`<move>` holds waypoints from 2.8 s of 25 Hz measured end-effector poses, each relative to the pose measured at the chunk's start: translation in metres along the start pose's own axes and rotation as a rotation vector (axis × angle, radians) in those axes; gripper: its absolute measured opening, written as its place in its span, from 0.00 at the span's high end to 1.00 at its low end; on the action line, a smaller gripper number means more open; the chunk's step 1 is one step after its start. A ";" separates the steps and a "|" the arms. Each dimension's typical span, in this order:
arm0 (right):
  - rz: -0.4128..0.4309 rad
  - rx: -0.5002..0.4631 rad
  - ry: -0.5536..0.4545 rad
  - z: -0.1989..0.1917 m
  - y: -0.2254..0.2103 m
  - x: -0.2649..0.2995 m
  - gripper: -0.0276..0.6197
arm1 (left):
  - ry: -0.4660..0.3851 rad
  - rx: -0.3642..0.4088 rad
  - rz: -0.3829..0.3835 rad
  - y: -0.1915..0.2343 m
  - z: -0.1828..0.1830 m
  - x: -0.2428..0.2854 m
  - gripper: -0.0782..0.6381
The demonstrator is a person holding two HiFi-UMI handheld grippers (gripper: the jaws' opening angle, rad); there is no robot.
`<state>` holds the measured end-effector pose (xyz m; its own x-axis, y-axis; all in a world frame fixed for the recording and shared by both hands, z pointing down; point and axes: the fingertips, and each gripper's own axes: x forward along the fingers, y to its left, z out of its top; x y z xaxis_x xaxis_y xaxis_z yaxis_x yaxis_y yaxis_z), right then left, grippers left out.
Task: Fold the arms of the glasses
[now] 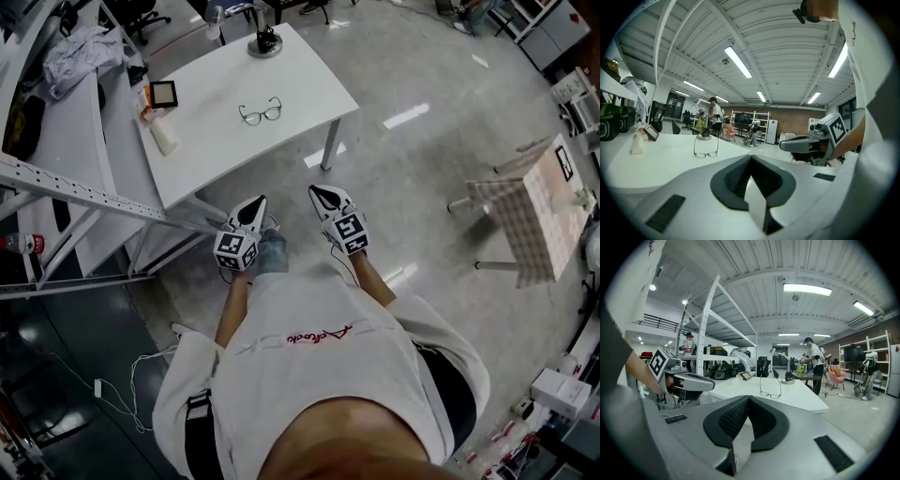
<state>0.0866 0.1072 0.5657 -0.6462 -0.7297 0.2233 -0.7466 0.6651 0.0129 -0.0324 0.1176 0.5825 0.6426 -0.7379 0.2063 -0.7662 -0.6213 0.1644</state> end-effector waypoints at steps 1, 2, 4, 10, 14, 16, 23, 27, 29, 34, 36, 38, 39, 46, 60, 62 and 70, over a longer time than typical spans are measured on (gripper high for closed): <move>0.002 -0.003 0.000 0.003 -0.004 0.008 0.96 | -0.004 -0.001 -0.001 0.007 0.003 0.005 0.85; 0.003 -0.004 0.000 0.005 -0.007 0.016 0.96 | -0.005 -0.001 -0.002 0.015 0.004 0.011 0.85; -0.002 -0.003 0.002 0.007 -0.015 0.033 0.96 | -0.005 -0.006 -0.006 0.031 0.007 0.021 0.85; -0.025 -0.013 0.015 0.020 -0.043 0.088 0.96 | -0.012 -0.021 -0.013 0.087 0.027 0.051 0.85; -0.037 -0.009 0.022 0.036 -0.061 0.122 0.96 | -0.006 -0.032 -0.022 0.121 0.040 0.072 0.85; -0.042 -0.011 0.031 0.041 -0.070 0.138 0.96 | -0.001 -0.037 -0.029 0.138 0.046 0.082 0.85; -0.083 0.021 0.070 0.041 -0.099 0.190 0.96 | 0.043 -0.057 -0.060 0.189 0.041 0.107 0.85; -0.130 0.056 0.066 0.043 -0.116 0.211 0.96 | 0.079 -0.073 -0.081 0.210 0.032 0.116 0.85; -0.145 0.062 0.069 0.042 -0.122 0.218 0.96 | 0.093 -0.082 -0.090 0.216 0.027 0.121 0.85; -0.163 0.083 0.104 0.029 -0.134 0.220 0.96 | 0.119 -0.093 -0.105 0.223 0.021 0.133 0.85; -0.160 0.092 0.114 0.026 -0.139 0.222 0.96 | 0.126 -0.093 -0.104 0.226 0.021 0.138 0.85; -0.150 0.098 0.118 0.025 -0.143 0.226 0.96 | 0.131 -0.097 -0.100 0.229 0.021 0.143 0.85; -0.145 0.100 0.120 0.024 -0.145 0.228 0.96 | 0.136 -0.099 -0.096 0.231 0.020 0.145 0.85; -0.111 0.112 0.144 0.014 -0.170 0.241 0.96 | 0.189 -0.109 -0.048 0.241 0.013 0.163 0.85; 0.001 0.152 0.275 -0.036 -0.181 0.263 0.96 | 0.316 -0.021 -0.032 0.255 -0.008 0.184 0.85; 0.041 0.121 0.305 -0.043 -0.180 0.267 0.96 | 0.359 0.052 -0.052 0.255 -0.013 0.187 0.85; 0.271 -0.247 0.474 -0.068 -0.178 0.282 0.96 | 0.493 0.301 -0.130 0.266 -0.028 0.197 0.85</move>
<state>0.0477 -0.2062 0.6928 -0.6252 -0.4167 0.6599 -0.4693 0.8763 0.1087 -0.1097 -0.1860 0.6944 0.5966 -0.4861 0.6386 -0.5996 -0.7989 -0.0479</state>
